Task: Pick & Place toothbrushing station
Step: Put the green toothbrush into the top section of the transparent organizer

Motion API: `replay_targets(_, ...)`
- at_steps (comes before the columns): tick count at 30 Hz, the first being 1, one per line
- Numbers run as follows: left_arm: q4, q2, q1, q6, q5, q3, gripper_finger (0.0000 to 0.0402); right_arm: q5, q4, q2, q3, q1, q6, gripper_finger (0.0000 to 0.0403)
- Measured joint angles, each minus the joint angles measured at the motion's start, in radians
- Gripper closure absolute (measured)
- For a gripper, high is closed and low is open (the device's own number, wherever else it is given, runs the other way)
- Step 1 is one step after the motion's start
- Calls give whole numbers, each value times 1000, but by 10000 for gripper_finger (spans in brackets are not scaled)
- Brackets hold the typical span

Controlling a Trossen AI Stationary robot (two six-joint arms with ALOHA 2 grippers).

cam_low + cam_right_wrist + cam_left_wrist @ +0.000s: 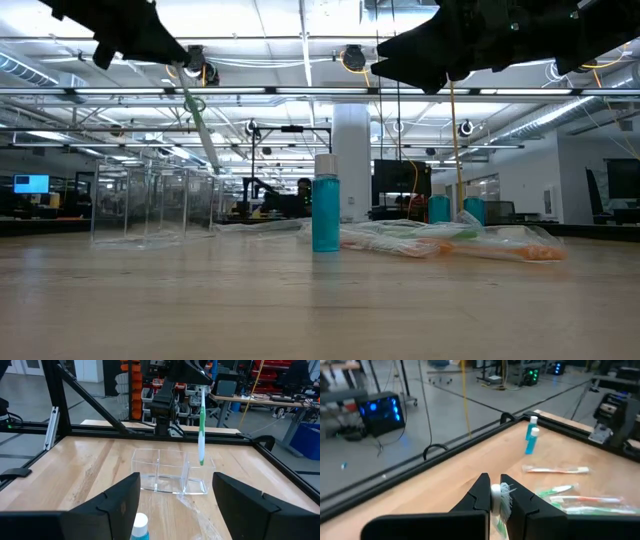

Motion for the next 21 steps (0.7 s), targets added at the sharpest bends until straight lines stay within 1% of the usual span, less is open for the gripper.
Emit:
replay_targets(4,-37,-55,18,-27,12,0,383,0,0,0,0,0,0,163)
replay_targets(6,-66,-67,38,-40,35,0,383,0,0,0,0,0,0,163)
replay_targets(9,-126,-70,94,-108,91,0,383,0,1,0,0,0,0,163)
replay_targets(12,-181,-57,167,-197,186,0,383,0,0,0,0,0,0,163)
replay_targets(15,-190,-31,225,-218,263,0,383,0,1,0,0,0,0,163)
replay_targets(17,-182,-15,246,-218,289,0,383,0,1,0,0,0,0,163)
replay_targets(21,-159,38,263,-218,300,0,383,1,4,0,0,0,-1,163)
